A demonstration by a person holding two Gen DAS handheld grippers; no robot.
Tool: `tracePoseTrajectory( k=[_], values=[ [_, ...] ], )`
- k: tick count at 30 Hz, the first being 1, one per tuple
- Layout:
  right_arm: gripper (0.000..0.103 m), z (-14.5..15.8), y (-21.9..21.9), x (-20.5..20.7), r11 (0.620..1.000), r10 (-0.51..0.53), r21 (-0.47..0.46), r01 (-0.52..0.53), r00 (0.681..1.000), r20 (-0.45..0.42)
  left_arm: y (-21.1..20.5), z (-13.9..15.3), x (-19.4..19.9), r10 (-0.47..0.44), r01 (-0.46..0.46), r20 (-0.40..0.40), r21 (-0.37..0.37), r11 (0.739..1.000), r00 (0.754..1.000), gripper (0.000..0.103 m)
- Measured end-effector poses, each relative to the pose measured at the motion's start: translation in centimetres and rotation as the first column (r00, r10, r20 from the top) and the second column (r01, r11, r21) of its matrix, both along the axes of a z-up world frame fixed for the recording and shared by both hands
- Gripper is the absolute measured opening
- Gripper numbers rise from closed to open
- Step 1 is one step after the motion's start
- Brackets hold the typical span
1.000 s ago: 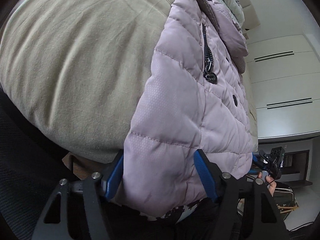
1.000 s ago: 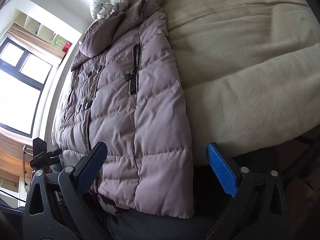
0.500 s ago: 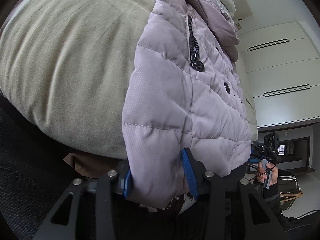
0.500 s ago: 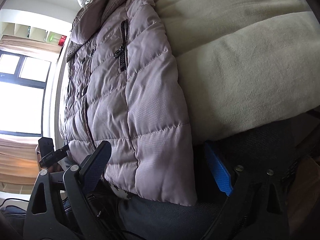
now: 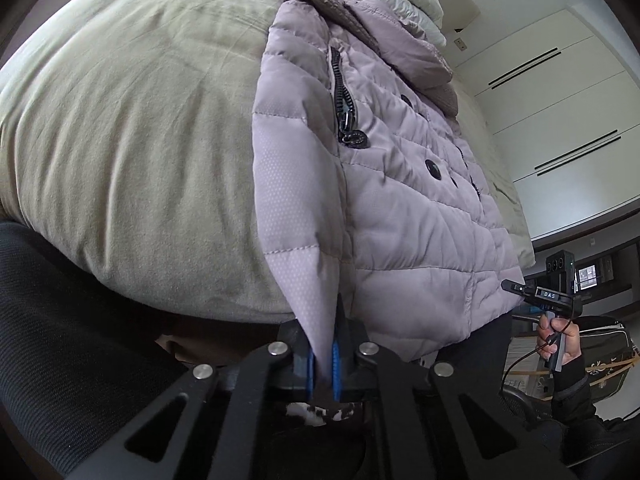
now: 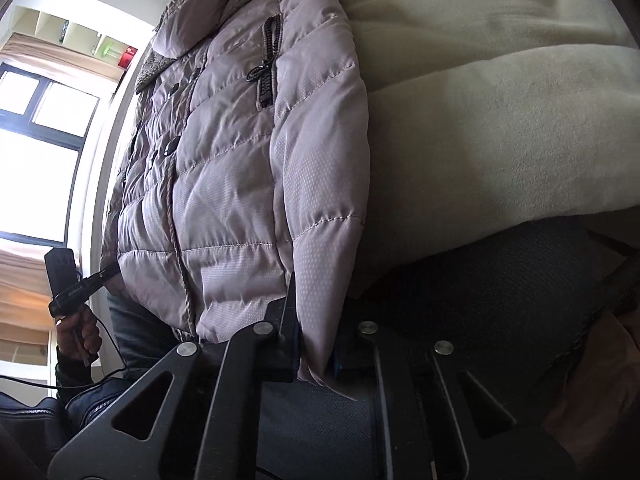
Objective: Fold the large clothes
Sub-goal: 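Grasp the coat hem with both grippers and lift it, then fold the lifted hem over the coat toward the hood with both grippers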
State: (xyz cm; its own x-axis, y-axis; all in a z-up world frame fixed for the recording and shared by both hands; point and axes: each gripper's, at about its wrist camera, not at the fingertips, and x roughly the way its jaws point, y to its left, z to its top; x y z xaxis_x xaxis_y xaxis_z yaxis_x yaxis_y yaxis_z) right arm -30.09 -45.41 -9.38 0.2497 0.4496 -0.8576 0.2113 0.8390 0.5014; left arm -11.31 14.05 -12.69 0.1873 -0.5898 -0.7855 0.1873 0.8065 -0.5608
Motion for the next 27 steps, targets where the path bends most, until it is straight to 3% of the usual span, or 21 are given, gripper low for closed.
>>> tracePoseTrajectory(
  k=[5,9,11,13,15,19,23,27],
  values=[
    [0.007,2.2,0.5,-1.9,1.000,0.008,-0.008,-0.008,1.000,0.024,0.6,1.7,-1.5,-0.044,0.044,0.008,-0.010,0.999,0.999,0.006],
    [0.007,3.5,0.3,-3.6,0.999,0.014,0.030,-0.014,1.000,0.024,1.3,2.3,-3.0,-0.095,0.094,-0.036,-0.031,0.995,0.995,0.006],
    [0.007,4.6,0.3,-4.3,0.997,-0.006,0.079,0.003,0.999,0.045,2.0,2.7,-3.4,-0.090,0.085,-0.050,-0.095,0.992,0.995,0.006],
    [0.007,6.1,0.2,-4.5,0.990,-0.033,0.136,0.019,0.994,0.103,2.9,3.7,-2.9,-0.058,0.048,-0.044,-0.208,0.977,0.997,0.006],
    [0.007,7.7,-0.4,-3.7,0.982,-0.071,0.183,0.041,0.984,0.162,3.8,5.2,-1.4,-0.001,-0.007,-0.022,-0.324,0.946,1.000,0.007],
    [0.007,11.9,-1.4,0.6,0.967,-0.132,0.249,0.059,0.949,0.287,4.5,9.2,2.7,0.101,-0.061,0.061,-0.473,0.879,0.993,0.009],
    [0.007,15.7,-1.7,6.1,0.945,-0.217,0.315,0.090,0.891,0.398,5.2,11.8,8.0,0.232,-0.139,0.069,-0.626,0.767,0.970,0.009],
    [0.007,18.8,-3.7,11.5,0.934,-0.293,0.330,0.138,0.825,0.484,5.3,13.4,13.5,0.374,-0.219,0.072,-0.705,0.675,0.925,0.008]
  ],
)
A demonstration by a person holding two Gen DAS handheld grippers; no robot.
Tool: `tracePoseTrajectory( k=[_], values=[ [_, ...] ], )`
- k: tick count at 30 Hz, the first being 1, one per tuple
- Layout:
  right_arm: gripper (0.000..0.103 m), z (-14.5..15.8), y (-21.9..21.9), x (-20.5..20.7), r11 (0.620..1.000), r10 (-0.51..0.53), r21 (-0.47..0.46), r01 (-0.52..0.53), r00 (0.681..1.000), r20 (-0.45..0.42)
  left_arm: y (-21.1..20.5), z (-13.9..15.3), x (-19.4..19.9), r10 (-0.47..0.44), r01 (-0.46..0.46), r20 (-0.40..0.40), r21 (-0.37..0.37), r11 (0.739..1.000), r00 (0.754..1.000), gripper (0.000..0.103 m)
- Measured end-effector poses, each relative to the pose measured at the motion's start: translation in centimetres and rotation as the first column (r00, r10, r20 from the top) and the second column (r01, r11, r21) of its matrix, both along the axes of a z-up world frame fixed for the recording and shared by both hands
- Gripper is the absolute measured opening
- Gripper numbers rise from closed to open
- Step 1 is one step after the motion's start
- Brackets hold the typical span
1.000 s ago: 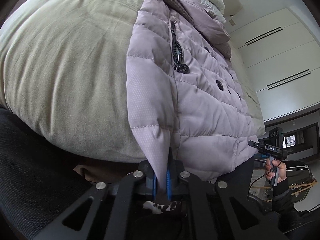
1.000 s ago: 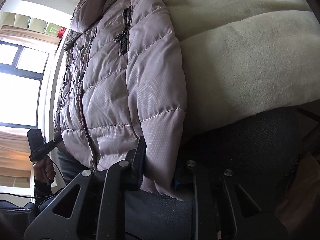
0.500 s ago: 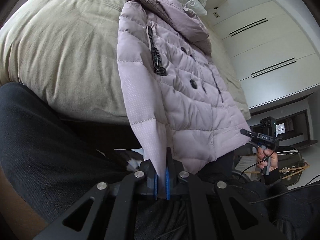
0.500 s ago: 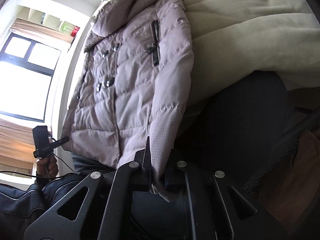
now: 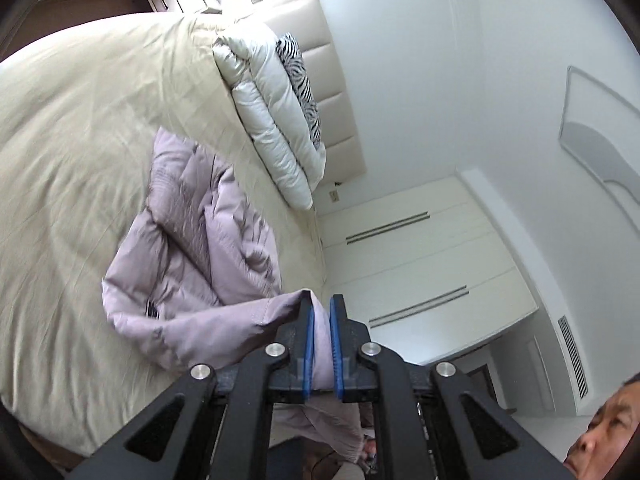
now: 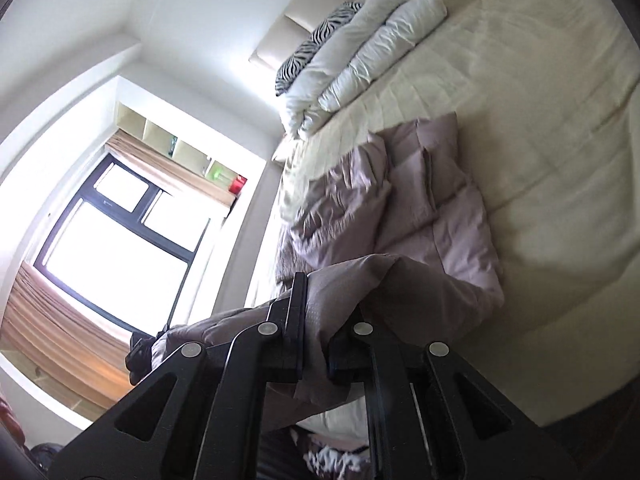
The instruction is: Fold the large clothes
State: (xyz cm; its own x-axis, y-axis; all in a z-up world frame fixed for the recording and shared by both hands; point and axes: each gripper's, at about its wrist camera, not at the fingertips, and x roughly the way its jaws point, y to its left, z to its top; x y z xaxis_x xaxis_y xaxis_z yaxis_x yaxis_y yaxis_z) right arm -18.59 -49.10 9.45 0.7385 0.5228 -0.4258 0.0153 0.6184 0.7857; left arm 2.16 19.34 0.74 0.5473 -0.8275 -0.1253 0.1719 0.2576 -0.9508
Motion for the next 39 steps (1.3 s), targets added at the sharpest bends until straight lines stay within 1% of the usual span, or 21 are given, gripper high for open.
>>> tracePoseTrajectory(
  k=[2,3,5,7,10,11,14,17,18,20,22,24,26,29,30,31,32,33,34,37,39],
  values=[
    [0.007,0.9,-1.1,3.1,0.999,-0.051,0.002,0.051,0.999,0.019,0.7,0.4,2.8,0.074,-0.073,0.019,-0.034,0.997,0.997,0.007],
    [0.007,1.1,-1.8,4.3,0.997,-0.072,-0.007,0.072,0.997,0.020,1.0,0.5,4.2,0.112,-0.111,0.025,-0.051,0.993,0.993,0.004],
    [0.007,1.7,-2.0,7.6,0.994,-0.093,-0.049,0.094,0.996,0.014,1.0,0.7,7.0,0.160,-0.158,0.036,-0.055,0.986,0.987,0.002],
    [0.007,1.6,-2.0,10.8,0.993,-0.101,-0.060,0.101,0.995,0.006,0.7,0.5,9.3,0.177,-0.176,0.040,-0.024,0.984,0.983,0.002],
    [0.007,0.8,-1.3,16.2,0.989,-0.105,-0.102,0.105,0.994,0.000,-1.4,-1.9,13.0,0.173,-0.174,-0.006,-0.023,0.985,0.985,0.001],
    [0.007,0.5,-1.0,18.2,0.987,-0.112,-0.116,0.110,0.994,-0.010,-2.1,-2.4,13.9,0.180,-0.180,-0.007,0.003,0.984,0.984,0.000],
    [0.007,-1.7,-0.2,23.7,0.979,-0.138,-0.156,0.132,0.990,-0.034,-2.8,-4.1,16.8,0.205,-0.205,-0.031,-0.002,0.979,0.978,0.000],
    [0.007,-4.8,-0.3,28.4,0.972,-0.174,-0.171,0.158,0.981,-0.085,-2.4,-4.5,18.8,0.241,-0.240,-0.015,0.065,0.969,0.970,0.002],
    [0.007,-6.2,-0.4,29.5,0.971,-0.185,-0.175,0.165,0.978,-0.101,-2.2,-4.5,19.3,0.249,-0.246,-0.015,0.090,0.965,0.968,0.009],
    [0.007,-8.6,-0.6,31.5,0.968,-0.198,-0.182,0.171,0.970,-0.140,-1.6,-4.6,19.8,0.272,-0.267,-0.010,0.153,0.952,0.962,0.071],
    [0.007,-11.3,-1.1,33.1,0.967,-0.210,-0.186,0.176,0.960,-0.185,-1.4,-5.0,20.0,0.301,-0.293,-0.001,0.224,0.930,0.954,0.095],
    [0.007,-13.5,-1.4,34.2,0.968,-0.212,-0.183,0.172,0.950,-0.227,-2.1,-6.1,21.1,0.257,-0.242,-0.015,0.295,0.924,0.966,0.095],
    [0.007,-15.8,-1.7,35.1,0.972,-0.211,-0.155,0.175,0.944,-0.253,-3.4,-7.9,22.4,0.210,-0.172,-0.068,0.364,0.915,0.975,0.095],
    [0.007,-18.3,-2.1,34.9,0.978,-0.200,-0.107,0.176,0.939,-0.281,-5.6,-10.4,24.4,0.145,-0.074,-0.120,0.462,0.884,0.982,0.095],
    [0.007,-19.0,-2.2,34.9,0.980,-0.194,-0.092,0.174,0.936,-0.293,-6.2,-10.9,24.8,0.129,-0.055,-0.123,0.479,0.876,0.984,0.095],
    [0.008,-19.4,-2.2,35.0,0.982,-0.186,-0.084,0.168,0.936,-0.300,-6.8,-11.2,25.1,0.108,-0.037,-0.121,0.480,0.877,0.987,0.091],
    [0.009,-19.6,-2.2,35.2,0.984,-0.176,-0.090,0.155,0.937,-0.301,-7.4,-11.3,25.4,0.085,-0.020,-0.115,0.473,0.881,0.990,0.084],
    [0.009,-19.5,-2.1,35.3,0.984,-0.168,-0.106,0.143,0.941,-0.294,-8.0,-11.2,25.4,0.059,-0.003,-0.105,0.468,0.884,0.993,0.081],
    [0.011,-19.3,-1.9,35.5,0.985,-0.156,-0.119,0.127,0.945,-0.288,-8.6,-11.0,25.4,0.046,0.005,-0.093,0.484,0.875,0.995,0.079],
    [0.016,-17.9,-1.8,34.6,0.986,-0.134,-0.133,0.099,0.949,-0.285,-9.9,-9.8,25.0,0.015,0.014,-0.048,0.540,0.842,0.999,0.079],
    [0.019,-16.5,-2.0,33.2,0.986,-0.125,-0.139,0.094,0.963,-0.237,-10.1,-9.4,24.7,0.000,0.020,-0.038,0.544,0.839,0.999,0.079]
  ],
)
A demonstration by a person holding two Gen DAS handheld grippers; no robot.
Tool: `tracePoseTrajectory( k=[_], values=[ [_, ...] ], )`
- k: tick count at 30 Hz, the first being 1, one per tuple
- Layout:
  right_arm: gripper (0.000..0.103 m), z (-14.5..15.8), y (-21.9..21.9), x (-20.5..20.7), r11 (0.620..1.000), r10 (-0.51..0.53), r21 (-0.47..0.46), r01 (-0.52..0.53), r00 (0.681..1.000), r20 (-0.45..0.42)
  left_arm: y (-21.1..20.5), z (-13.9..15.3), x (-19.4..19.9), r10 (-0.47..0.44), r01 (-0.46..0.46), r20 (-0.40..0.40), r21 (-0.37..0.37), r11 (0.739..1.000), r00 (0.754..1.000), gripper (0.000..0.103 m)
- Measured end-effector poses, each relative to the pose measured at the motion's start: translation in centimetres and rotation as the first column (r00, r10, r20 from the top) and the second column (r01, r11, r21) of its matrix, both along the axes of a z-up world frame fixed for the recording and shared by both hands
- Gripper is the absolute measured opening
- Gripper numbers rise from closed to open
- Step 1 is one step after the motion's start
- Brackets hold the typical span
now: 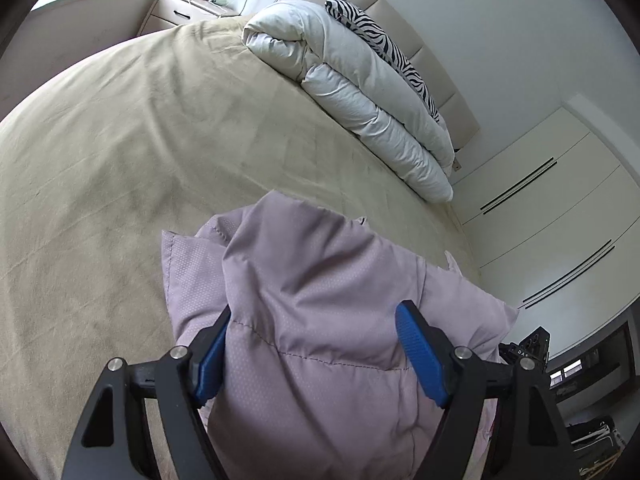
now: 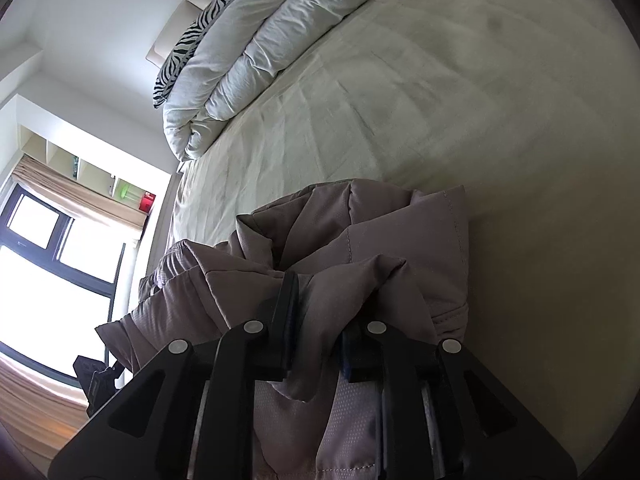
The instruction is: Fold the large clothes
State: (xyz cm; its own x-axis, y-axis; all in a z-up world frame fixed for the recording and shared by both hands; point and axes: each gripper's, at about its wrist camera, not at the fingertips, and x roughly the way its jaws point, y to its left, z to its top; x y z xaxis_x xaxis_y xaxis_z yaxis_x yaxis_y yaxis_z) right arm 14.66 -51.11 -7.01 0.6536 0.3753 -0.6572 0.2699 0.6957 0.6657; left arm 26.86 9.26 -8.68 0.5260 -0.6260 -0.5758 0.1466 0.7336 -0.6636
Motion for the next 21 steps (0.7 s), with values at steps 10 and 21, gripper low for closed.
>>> tracePoseTrajectory(
  k=[10,21],
  values=[
    [0.099,1.7,-1.0,-4.9,0.982,0.111,0.136,-0.132,0.982,0.150,-0.8,0.2,0.1,-0.025,0.025,0.007,-0.001,1.000,1.000,0.069],
    [0.099,4.1,3.0,-3.9,0.864,0.272,-0.455,-0.216,0.960,0.061,-1.2,0.1,0.6,-0.050,0.050,-0.005,0.057,0.997,0.999,0.056]
  ],
)
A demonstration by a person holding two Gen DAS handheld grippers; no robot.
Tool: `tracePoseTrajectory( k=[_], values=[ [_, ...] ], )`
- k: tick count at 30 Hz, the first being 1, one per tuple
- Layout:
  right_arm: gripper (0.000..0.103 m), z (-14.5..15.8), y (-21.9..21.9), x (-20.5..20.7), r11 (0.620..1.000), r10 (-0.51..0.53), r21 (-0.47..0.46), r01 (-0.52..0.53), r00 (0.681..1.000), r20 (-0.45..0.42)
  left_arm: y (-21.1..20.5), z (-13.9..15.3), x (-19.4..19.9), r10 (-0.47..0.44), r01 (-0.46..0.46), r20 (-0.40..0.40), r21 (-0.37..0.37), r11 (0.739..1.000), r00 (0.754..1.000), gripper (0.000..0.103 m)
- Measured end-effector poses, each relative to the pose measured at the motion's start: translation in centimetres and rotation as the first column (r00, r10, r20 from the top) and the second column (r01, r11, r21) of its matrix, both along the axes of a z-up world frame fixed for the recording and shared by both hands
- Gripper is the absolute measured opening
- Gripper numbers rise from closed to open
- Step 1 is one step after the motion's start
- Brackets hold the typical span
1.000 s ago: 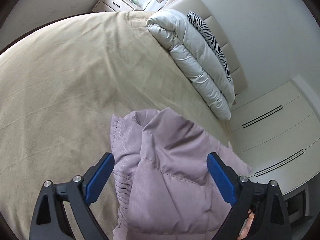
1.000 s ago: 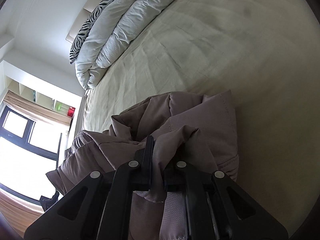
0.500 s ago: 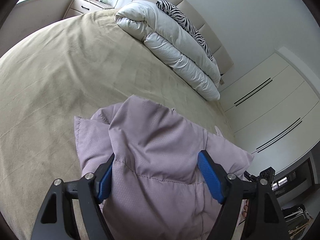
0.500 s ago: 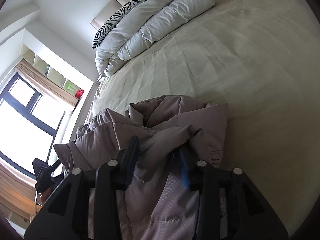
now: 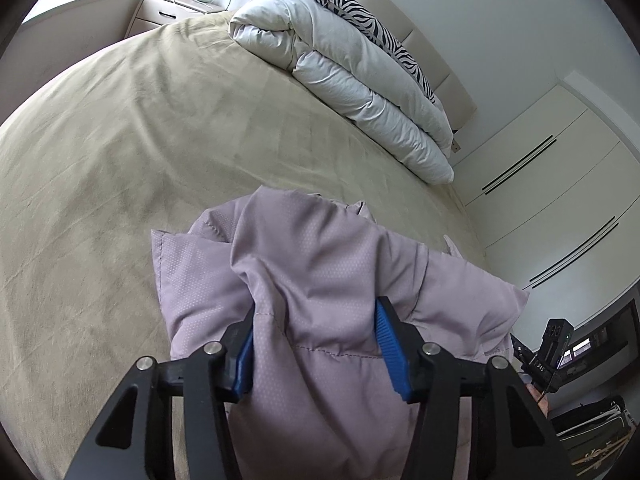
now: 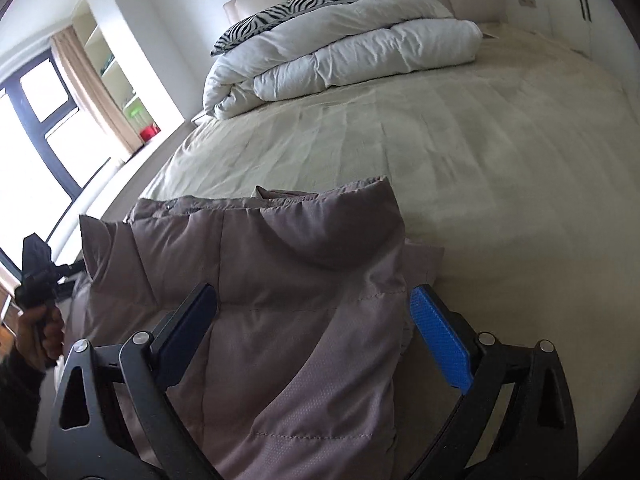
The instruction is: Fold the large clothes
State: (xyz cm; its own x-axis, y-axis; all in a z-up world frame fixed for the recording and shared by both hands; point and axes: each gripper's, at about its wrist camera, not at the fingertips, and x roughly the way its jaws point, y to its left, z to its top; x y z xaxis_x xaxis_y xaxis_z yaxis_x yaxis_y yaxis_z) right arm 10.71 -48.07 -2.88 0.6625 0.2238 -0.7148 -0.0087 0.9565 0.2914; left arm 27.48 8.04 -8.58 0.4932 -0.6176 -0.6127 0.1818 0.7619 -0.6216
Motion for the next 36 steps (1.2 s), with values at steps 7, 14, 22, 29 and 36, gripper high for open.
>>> tracePoseTrajectory(
  k=[7,14,22,29,36],
  values=[
    [0.075,-2.7,-1.0,5.4,0.996,0.032,0.092,-0.022,0.993,-0.109,-0.3,0.1,0.3,-0.009,0.008,0.007,0.034,0.999,1.000,0.025],
    [0.012,-1.2,-0.8,6.0,0.996,-0.072,-0.050,0.069,0.996,-0.059,-0.8,1.1,1.0,0.072,-0.074,0.067,0.030,0.997,0.995,0.011],
    [0.010,-1.0,-2.8,9.5,0.972,-0.232,-0.030,0.231,0.971,-0.050,-0.6,1.5,5.1,0.171,-0.171,0.052,0.009,0.985,0.984,0.011],
    [0.015,-6.0,-1.8,14.4,0.958,-0.279,-0.114,0.263,0.946,-0.162,-2.0,-2.8,8.0,0.196,-0.194,-0.002,0.132,0.972,0.981,0.019],
    [0.033,-4.4,-3.3,13.0,0.946,-0.325,-0.049,0.321,0.933,-0.152,-0.4,-2.1,7.4,0.248,-0.244,-0.024,0.119,0.963,0.968,0.039]
  ],
)
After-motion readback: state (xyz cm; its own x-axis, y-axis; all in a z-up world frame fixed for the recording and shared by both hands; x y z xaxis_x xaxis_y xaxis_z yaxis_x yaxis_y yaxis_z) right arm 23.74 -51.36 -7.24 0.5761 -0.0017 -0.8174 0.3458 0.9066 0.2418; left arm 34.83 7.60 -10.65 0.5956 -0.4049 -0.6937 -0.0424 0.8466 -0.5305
